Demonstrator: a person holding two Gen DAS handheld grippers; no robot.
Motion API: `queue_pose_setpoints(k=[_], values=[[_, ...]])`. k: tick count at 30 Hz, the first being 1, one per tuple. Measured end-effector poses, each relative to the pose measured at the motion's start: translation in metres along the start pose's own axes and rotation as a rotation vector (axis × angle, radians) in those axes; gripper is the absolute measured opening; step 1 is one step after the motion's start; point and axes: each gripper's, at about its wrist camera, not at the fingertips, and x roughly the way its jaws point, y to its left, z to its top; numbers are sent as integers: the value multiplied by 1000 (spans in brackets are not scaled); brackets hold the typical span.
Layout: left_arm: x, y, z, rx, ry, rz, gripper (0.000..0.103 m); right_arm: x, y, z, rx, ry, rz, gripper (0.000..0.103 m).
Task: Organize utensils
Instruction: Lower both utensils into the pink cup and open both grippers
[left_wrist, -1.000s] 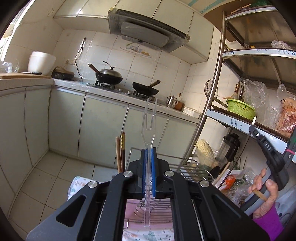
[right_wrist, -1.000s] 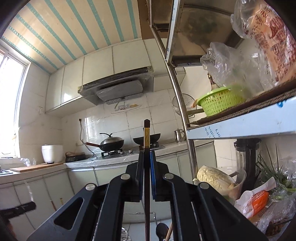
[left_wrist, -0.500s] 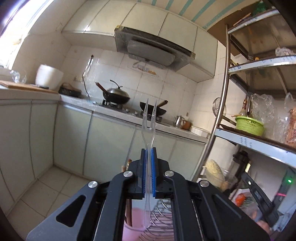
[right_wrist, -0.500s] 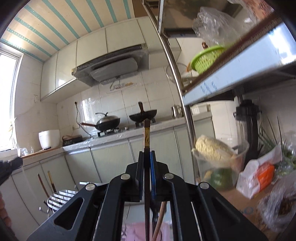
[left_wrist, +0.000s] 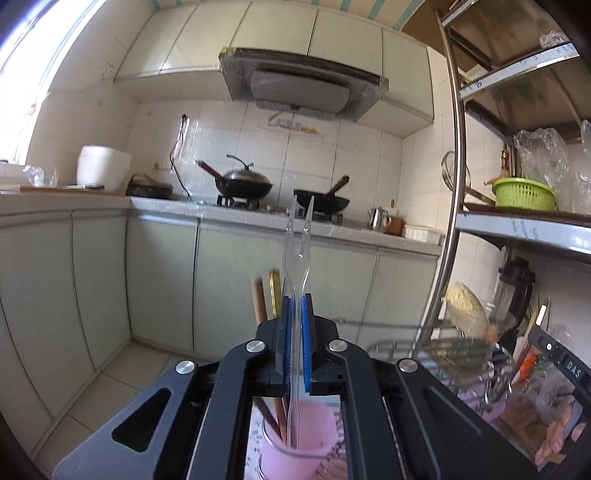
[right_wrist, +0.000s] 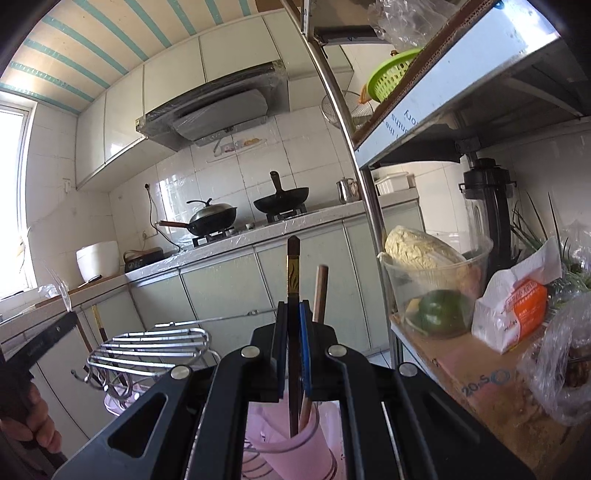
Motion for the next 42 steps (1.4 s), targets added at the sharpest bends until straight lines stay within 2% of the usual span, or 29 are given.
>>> queue_pose_setpoints(k=[7, 13, 17, 20, 23, 25, 26, 27, 29, 31, 32, 35, 42], values=[[2, 10, -23, -26, 85, -13, 4, -6, 2, -6, -1, -4, -4, 6], [8, 28, -35, -103, 164, -28, 4, -7, -2, -4, 9, 1, -8, 6], [10, 28, -37, -107, 194, -32, 4, -6, -3, 0, 10, 3, -6, 6], [13, 33, -40, -155, 227, -51, 5, -3, -2, -1, 5, 24, -15, 6], [12, 33, -41, -154, 233, -50, 5, -1, -2, -3, 4, 42, -22, 11], [10, 30, -41, -139, 234, -48, 9, 0, -2, -5, 8, 56, -24, 15], [8, 29, -41, -132, 235, -51, 13, 0, -3, -5, 13, 60, -22, 22], [7, 27, -41, -126, 237, -55, 16, 0, -3, -5, 17, 64, -21, 25], [3, 24, -42, -114, 236, -56, 29, -2, -3, -6, 20, 73, -22, 25], [-1, 22, -43, -112, 226, -43, 36, -3, -2, -8, 16, 84, -27, 25], [-2, 22, -43, -115, 225, -44, 36, -4, -2, -8, 16, 88, -28, 25], [-4, 23, -43, -128, 235, -44, 36, -8, -2, -10, 17, 95, -26, 35], [-14, 28, -40, -133, 242, -40, 37, -20, -1, -13, 27, 124, -24, 38]])
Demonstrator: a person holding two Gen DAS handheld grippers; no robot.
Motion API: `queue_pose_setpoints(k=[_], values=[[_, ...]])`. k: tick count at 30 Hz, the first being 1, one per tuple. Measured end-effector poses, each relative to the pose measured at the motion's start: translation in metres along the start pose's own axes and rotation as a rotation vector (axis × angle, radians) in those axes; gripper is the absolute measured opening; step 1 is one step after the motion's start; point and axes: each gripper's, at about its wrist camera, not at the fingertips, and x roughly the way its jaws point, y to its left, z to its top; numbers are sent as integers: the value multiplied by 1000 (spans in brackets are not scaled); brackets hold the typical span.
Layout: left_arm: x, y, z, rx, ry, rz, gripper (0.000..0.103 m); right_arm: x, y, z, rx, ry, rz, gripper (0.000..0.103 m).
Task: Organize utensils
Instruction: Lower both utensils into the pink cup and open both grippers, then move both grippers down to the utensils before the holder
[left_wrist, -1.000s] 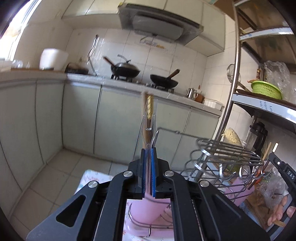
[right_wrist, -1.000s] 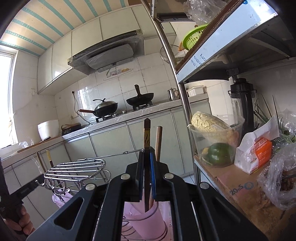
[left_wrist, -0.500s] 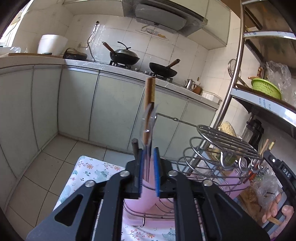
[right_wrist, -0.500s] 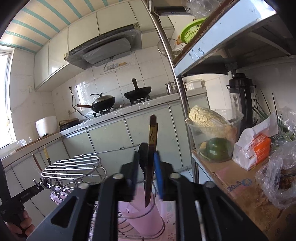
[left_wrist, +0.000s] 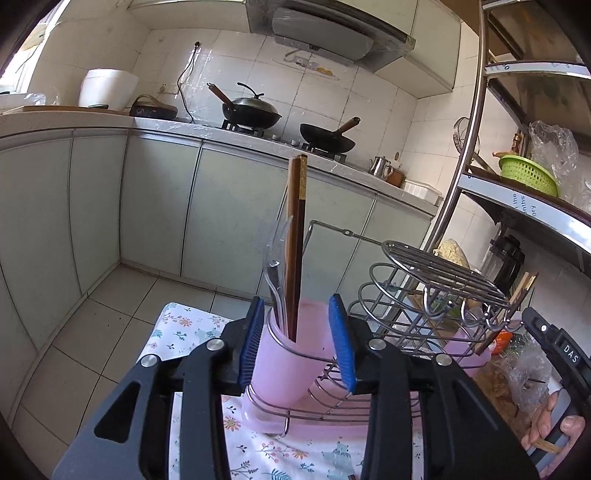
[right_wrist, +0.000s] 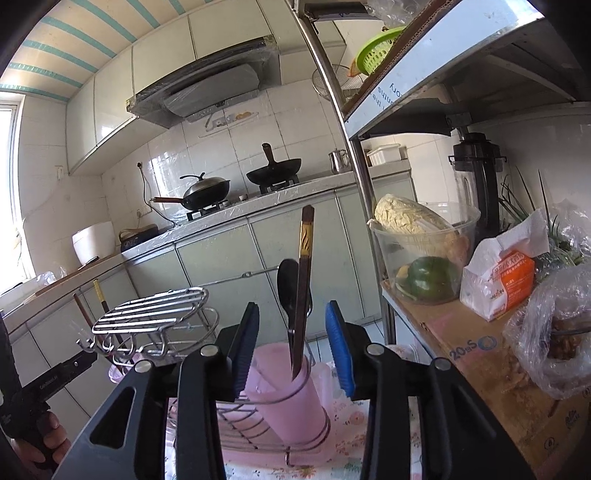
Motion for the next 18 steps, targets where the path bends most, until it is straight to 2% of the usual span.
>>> queue_pose_setpoints(k=[11, 18], values=[[-17, -1, -16, 22, 45, 16, 37, -12, 6, -24, 12, 108, 12, 39], [-18, -4, -39, 61, 156, 9, 37, -11, 12, -46, -7, 206, 20, 39]])
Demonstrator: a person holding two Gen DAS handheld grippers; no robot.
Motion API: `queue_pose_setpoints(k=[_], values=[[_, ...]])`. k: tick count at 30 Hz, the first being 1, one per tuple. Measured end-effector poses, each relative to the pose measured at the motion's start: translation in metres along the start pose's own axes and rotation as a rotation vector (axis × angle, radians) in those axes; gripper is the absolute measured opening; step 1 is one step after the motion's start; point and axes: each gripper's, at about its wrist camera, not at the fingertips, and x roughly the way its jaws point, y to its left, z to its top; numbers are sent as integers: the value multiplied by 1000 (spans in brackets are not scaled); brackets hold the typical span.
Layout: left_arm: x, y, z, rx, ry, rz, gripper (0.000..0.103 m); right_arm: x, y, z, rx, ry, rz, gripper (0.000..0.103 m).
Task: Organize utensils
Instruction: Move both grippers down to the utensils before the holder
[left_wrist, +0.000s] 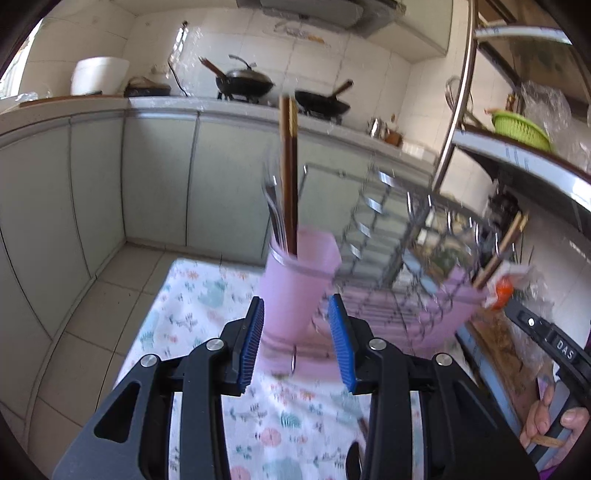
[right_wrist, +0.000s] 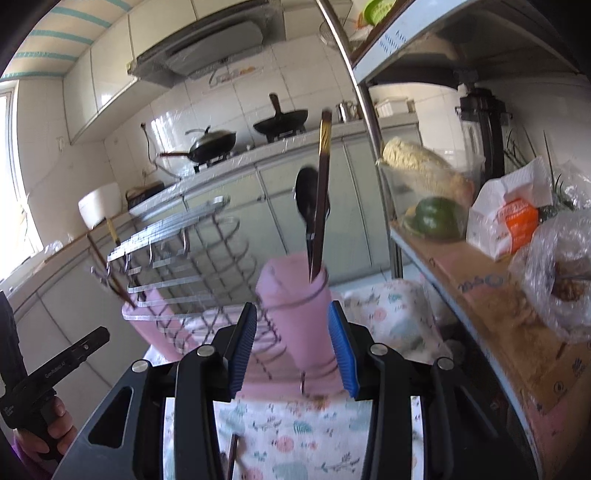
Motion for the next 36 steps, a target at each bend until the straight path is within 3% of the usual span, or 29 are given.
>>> queue_pose_setpoints(k=[6, 13, 31, 36], values=[[13, -7, -25, 50, 197, 0, 37, 8, -4, -16, 27, 93, 0, 39], [28, -13, -50, 30, 383, -34, 37, 17, -6, -33, 42, 186, -4, 39], [61, -49, -95, 107, 640, -94, 36, 46, -2, -70, 38, 403, 27, 39], [73, -59, -103, 144, 693, -83, 28, 52, 2, -76, 26, 445, 46, 39]])
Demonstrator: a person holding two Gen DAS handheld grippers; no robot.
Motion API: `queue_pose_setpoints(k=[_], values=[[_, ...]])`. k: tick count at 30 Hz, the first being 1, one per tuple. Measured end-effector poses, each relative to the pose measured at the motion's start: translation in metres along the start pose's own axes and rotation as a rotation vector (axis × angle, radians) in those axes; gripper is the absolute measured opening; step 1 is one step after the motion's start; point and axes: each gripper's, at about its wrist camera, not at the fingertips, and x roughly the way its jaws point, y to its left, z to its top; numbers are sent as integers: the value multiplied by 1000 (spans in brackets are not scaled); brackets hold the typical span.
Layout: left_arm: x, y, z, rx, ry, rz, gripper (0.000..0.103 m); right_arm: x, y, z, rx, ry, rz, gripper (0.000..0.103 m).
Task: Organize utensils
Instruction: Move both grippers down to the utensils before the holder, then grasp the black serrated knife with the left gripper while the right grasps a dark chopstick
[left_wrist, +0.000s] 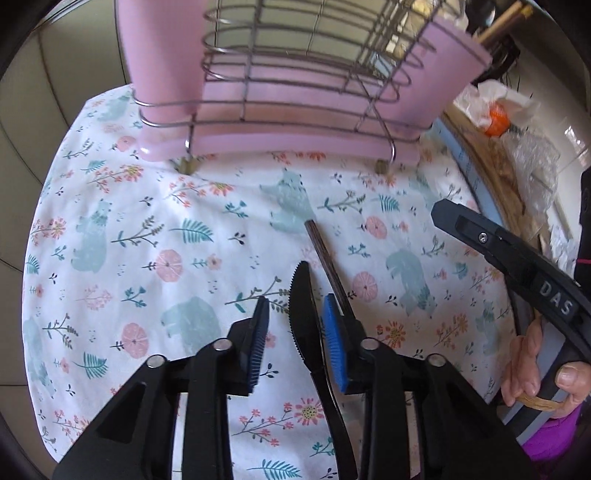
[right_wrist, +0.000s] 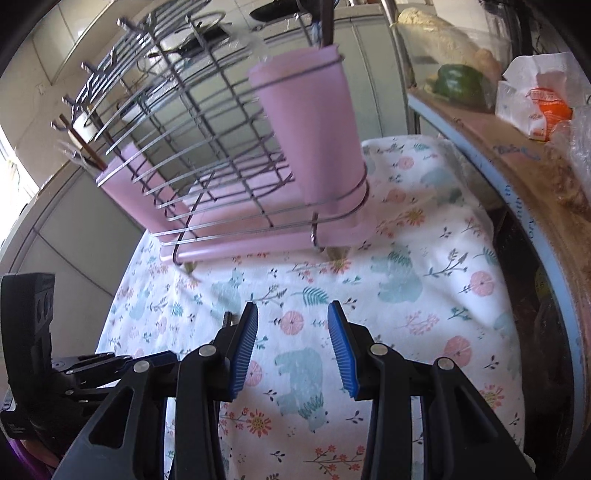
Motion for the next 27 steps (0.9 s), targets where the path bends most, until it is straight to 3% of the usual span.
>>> queue_pose_setpoints(k=[5, 10, 12, 27], values=[[15, -7, 4, 4, 47, 15, 26, 6, 2, -3, -12, 24, 11, 39], [21, -15, 6, 12, 45, 41, 25, 11, 0, -4, -5, 40, 18, 39], [22, -16, 7, 21, 38, 66, 18, 12, 1, -5, -4, 45, 20, 39], [15, -7, 3, -7, -2, 33, 17, 21, 11, -5, -33, 85, 24, 39]])
